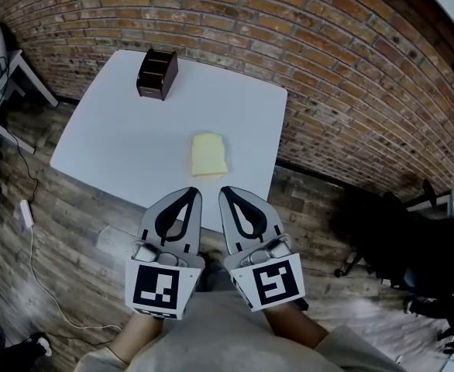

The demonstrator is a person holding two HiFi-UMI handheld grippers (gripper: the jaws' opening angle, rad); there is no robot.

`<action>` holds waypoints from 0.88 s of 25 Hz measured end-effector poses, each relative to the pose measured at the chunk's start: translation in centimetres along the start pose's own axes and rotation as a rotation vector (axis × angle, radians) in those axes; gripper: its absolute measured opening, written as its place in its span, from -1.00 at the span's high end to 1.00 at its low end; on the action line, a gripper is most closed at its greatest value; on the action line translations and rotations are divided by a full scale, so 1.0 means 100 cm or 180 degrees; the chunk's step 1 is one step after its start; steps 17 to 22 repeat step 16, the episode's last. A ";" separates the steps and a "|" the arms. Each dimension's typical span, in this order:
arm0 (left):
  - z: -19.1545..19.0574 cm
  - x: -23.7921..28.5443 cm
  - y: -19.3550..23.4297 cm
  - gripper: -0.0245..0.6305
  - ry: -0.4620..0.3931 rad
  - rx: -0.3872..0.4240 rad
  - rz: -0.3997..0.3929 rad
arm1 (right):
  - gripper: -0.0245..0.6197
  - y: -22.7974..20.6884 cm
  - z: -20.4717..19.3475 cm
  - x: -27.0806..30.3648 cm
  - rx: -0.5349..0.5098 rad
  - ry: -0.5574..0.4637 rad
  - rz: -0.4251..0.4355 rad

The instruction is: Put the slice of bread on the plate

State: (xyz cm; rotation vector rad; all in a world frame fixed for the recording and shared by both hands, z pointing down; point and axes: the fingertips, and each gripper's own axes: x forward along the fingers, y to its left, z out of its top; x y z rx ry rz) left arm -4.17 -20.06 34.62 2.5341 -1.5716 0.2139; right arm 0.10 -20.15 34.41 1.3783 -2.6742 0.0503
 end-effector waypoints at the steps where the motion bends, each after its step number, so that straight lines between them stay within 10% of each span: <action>1: 0.000 0.000 -0.001 0.89 0.0004 0.0005 -0.0002 | 0.90 0.000 -0.001 0.000 0.0001 0.0010 0.0002; 22: 0.000 -0.005 -0.013 0.89 0.0042 0.0076 0.0096 | 0.90 -0.004 -0.009 -0.009 0.0054 0.0018 0.0089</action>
